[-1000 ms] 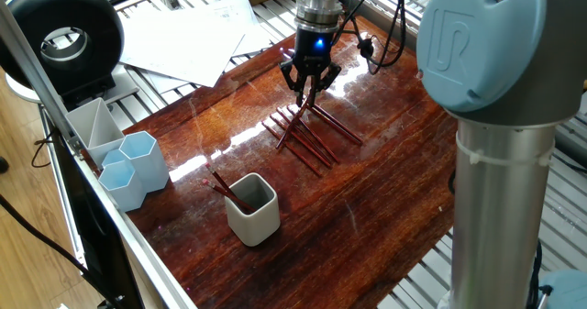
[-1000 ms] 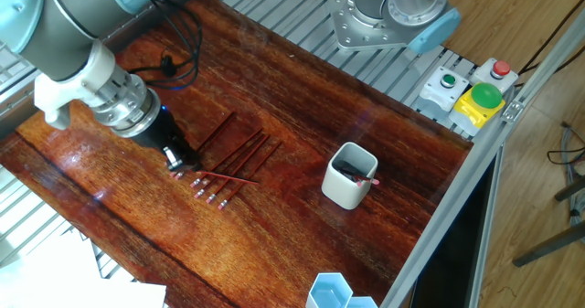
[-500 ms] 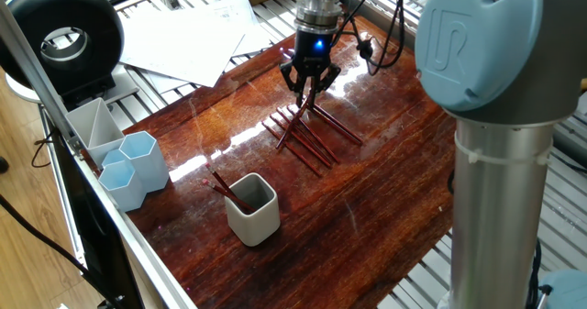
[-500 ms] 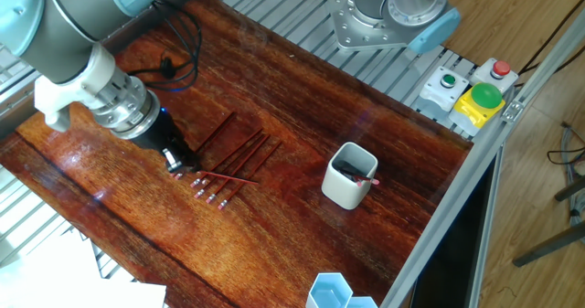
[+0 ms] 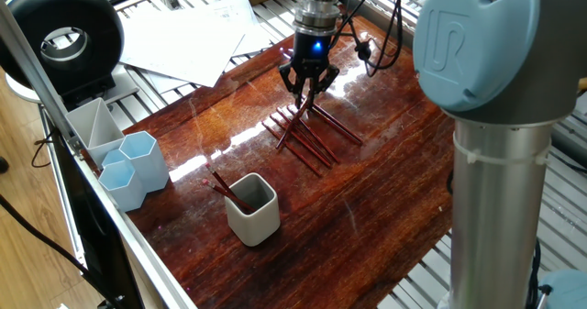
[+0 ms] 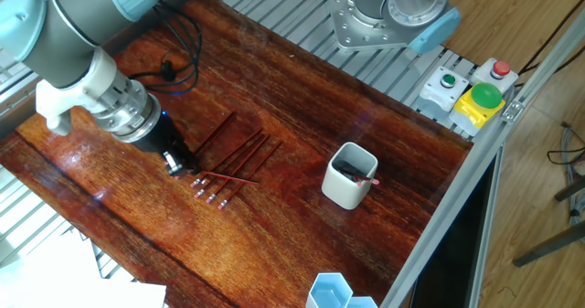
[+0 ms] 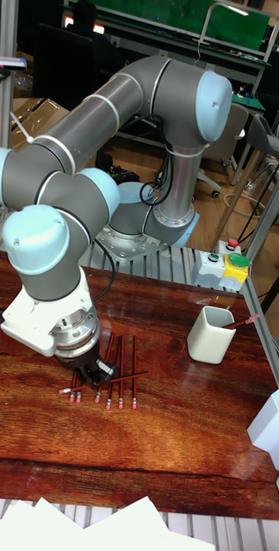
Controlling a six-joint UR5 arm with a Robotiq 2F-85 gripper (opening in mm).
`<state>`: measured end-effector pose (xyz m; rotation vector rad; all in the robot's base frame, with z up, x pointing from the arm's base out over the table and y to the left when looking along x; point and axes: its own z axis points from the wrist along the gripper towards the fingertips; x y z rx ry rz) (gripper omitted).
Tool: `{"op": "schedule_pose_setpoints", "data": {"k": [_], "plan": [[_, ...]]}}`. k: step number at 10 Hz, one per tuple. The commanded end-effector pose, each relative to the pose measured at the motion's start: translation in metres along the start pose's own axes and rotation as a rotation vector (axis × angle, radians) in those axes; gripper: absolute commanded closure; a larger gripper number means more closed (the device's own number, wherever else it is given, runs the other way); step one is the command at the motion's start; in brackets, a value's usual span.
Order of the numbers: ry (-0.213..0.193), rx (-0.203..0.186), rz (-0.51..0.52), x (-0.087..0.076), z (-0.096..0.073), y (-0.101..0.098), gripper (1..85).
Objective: Put the pen into the pen holder
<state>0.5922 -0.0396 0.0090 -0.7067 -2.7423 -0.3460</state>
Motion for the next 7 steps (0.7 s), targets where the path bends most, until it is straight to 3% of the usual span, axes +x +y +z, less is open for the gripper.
{"op": "schedule_pose_setpoints", "data": {"k": [1, 7], "plan": [[-0.002, -0.007, 0.004, -0.002, 0.0015, 0.0025, 56.3], [-0.009, -0.008, 0.005, -0.0025, -0.0005, 0.0071, 58.7]]}}
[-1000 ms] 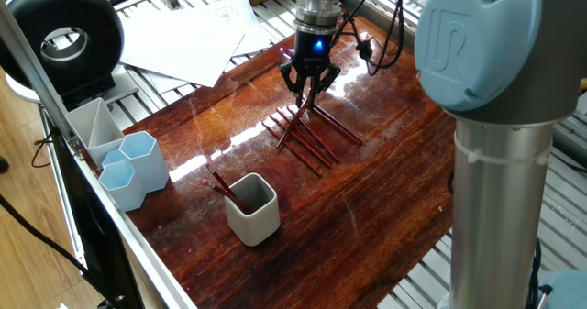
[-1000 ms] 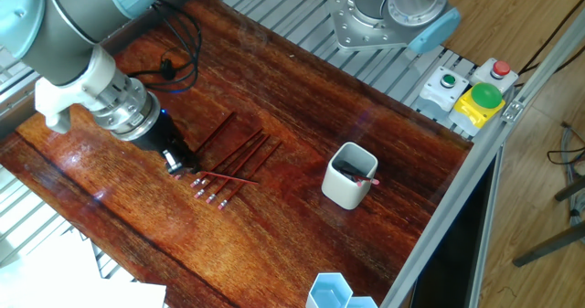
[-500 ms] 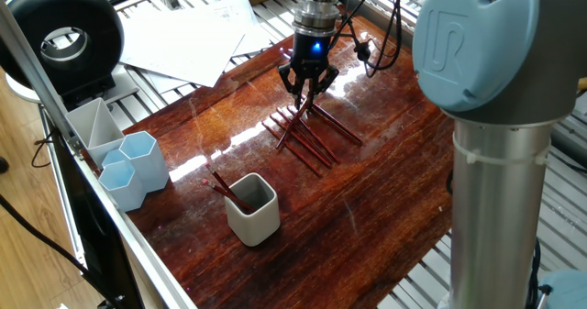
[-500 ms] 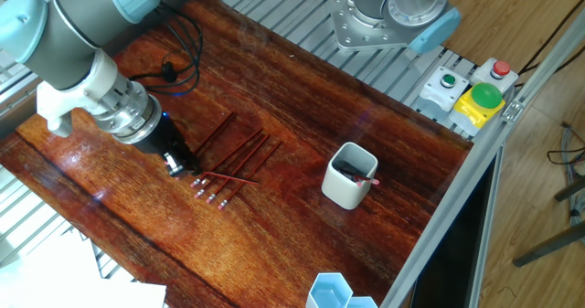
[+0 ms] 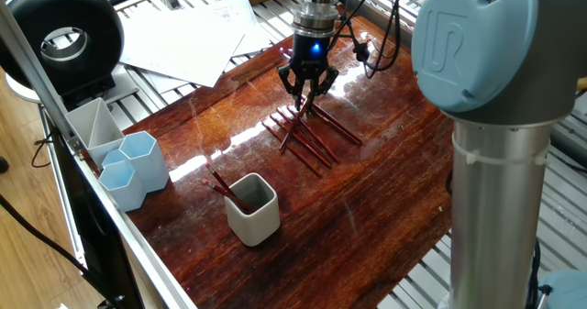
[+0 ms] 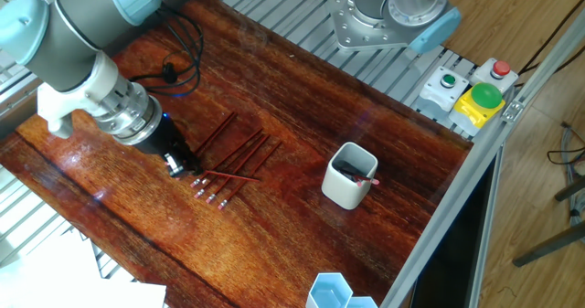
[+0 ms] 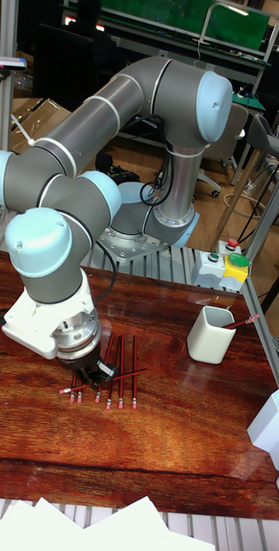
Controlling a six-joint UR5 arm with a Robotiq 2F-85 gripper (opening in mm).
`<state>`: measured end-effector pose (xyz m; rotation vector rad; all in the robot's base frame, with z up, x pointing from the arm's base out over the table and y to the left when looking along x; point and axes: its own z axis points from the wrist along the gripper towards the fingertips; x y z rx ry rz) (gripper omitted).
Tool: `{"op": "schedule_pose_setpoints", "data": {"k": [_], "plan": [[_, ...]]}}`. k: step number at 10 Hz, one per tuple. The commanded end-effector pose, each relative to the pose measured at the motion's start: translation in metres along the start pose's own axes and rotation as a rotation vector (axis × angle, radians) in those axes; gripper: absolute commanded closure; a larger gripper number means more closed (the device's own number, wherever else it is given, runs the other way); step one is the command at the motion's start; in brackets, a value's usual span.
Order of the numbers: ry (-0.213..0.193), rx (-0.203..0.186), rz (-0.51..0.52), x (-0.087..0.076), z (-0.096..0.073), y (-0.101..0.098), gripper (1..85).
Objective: Put the pen into the pen holder
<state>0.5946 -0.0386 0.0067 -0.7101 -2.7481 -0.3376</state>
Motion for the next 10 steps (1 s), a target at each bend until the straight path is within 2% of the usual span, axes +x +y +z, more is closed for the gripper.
{"op": "schedule_pose_setpoints", "data": {"k": [1, 5, 7, 9, 10], "plan": [[-0.007, -0.008, 0.005, -0.001, -0.003, 0.006, 60.3], [-0.052, 0.009, 0.009, -0.013, -0.002, 0.003, 64.3], [-0.067, 0.004, 0.004, -0.017, -0.001, 0.005, 65.3], [-0.068, 0.022, 0.015, -0.015, -0.005, 0.002, 69.7], [-0.08, 0.034, 0.018, -0.017, -0.006, 0.002, 75.7]]}}
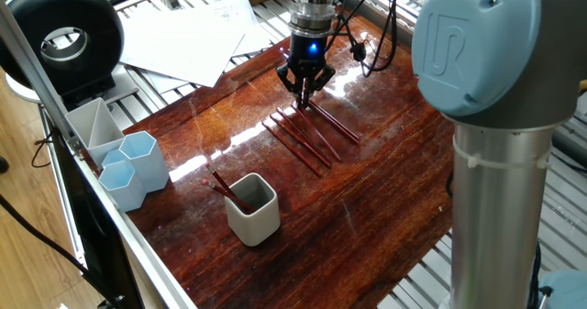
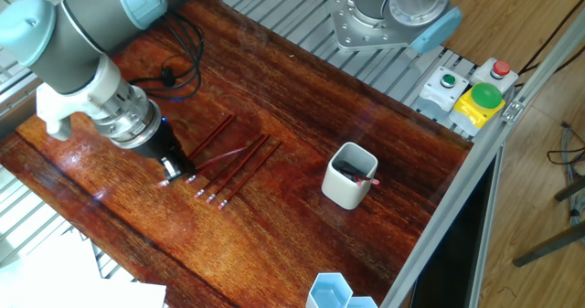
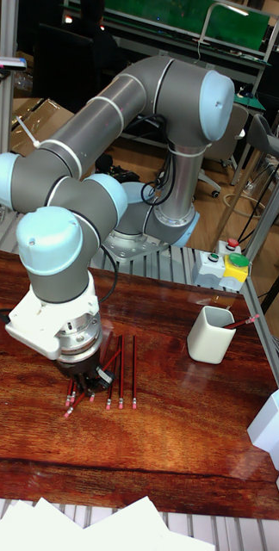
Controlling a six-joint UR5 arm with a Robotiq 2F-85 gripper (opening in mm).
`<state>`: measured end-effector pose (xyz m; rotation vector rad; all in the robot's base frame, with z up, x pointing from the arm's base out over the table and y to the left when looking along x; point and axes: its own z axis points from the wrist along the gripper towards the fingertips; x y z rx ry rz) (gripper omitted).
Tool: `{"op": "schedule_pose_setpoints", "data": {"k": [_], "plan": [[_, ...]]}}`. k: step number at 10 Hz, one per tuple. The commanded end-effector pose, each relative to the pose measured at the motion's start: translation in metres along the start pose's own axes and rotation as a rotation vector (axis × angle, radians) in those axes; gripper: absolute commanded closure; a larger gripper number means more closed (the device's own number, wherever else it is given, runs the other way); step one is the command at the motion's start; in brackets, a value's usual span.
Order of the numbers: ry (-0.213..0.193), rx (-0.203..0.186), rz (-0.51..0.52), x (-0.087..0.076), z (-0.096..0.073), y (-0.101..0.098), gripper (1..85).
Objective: Put the pen into the pen holder
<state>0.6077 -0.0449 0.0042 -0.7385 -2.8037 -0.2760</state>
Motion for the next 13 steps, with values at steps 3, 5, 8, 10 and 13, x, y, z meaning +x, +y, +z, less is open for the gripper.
{"op": "schedule_pose_setpoints", "data": {"k": [3, 5, 8, 10, 13], "plan": [[-0.014, 0.033, 0.014, -0.001, -0.013, 0.005, 84.7], [-0.016, 0.046, 0.007, 0.009, -0.029, 0.018, 84.7], [-0.03, 0.082, -0.093, 0.044, -0.069, 0.019, 84.7], [-0.097, 0.119, -0.127, 0.048, -0.086, 0.008, 84.7], [-0.254, 0.176, -0.227, 0.03, -0.113, -0.012, 84.7]]}}
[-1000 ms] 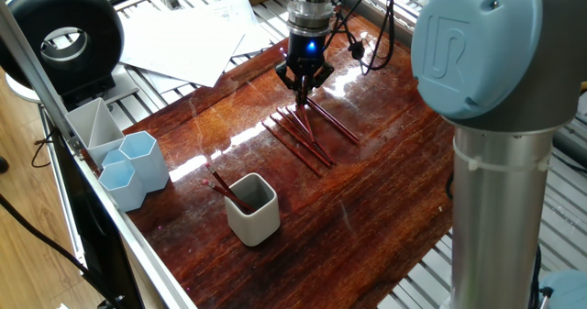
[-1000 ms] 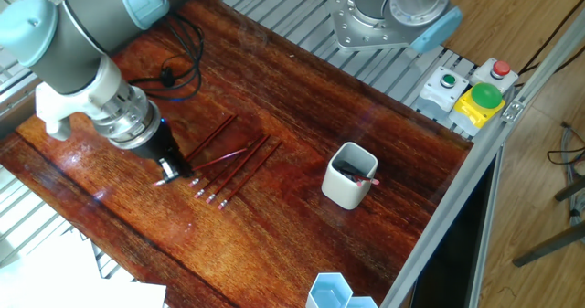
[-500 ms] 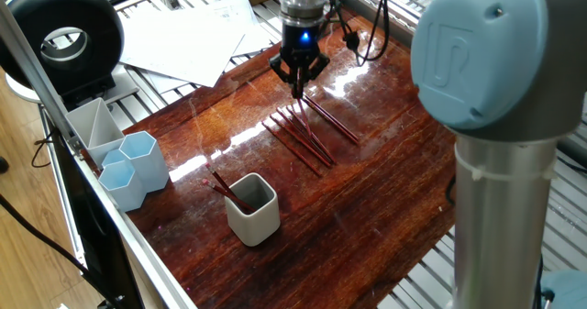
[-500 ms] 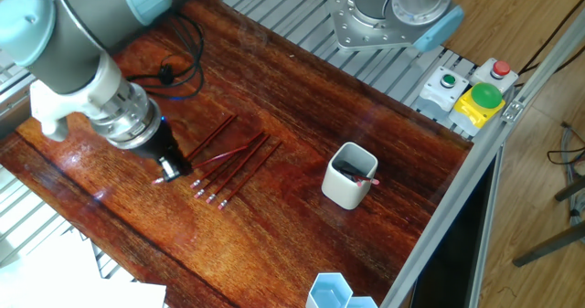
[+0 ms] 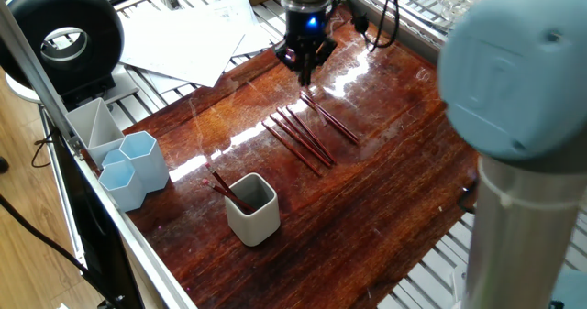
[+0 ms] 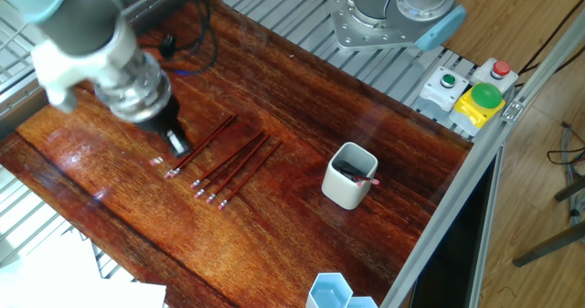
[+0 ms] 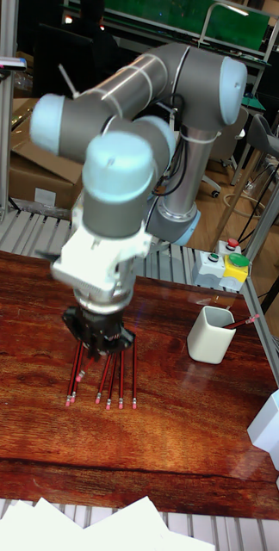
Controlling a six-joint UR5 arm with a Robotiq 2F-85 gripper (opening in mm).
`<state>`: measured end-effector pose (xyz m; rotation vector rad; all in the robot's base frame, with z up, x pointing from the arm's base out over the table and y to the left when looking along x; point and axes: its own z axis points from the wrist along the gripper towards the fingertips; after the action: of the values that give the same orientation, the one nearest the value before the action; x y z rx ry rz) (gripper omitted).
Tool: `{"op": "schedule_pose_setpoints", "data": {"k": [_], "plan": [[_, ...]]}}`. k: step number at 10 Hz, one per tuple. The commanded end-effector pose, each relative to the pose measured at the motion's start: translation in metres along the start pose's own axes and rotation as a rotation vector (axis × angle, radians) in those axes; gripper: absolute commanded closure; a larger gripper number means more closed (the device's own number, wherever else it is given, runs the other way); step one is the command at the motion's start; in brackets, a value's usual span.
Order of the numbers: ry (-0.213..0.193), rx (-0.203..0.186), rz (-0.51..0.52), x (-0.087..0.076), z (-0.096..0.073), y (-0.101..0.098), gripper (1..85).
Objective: Put the pen into the pen holder
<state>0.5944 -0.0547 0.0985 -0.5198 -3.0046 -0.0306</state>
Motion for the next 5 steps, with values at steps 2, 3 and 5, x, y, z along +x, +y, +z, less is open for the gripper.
{"op": "schedule_pose_setpoints", "data": {"k": [2, 3, 5], "plan": [[-0.152, 0.064, -0.165, -0.02, -0.026, -0.023, 84.7], [-0.17, 0.077, -0.176, -0.021, -0.03, -0.027, 84.7], [-0.28, 0.33, -0.266, -0.051, -0.051, -0.081, 84.7]]}}
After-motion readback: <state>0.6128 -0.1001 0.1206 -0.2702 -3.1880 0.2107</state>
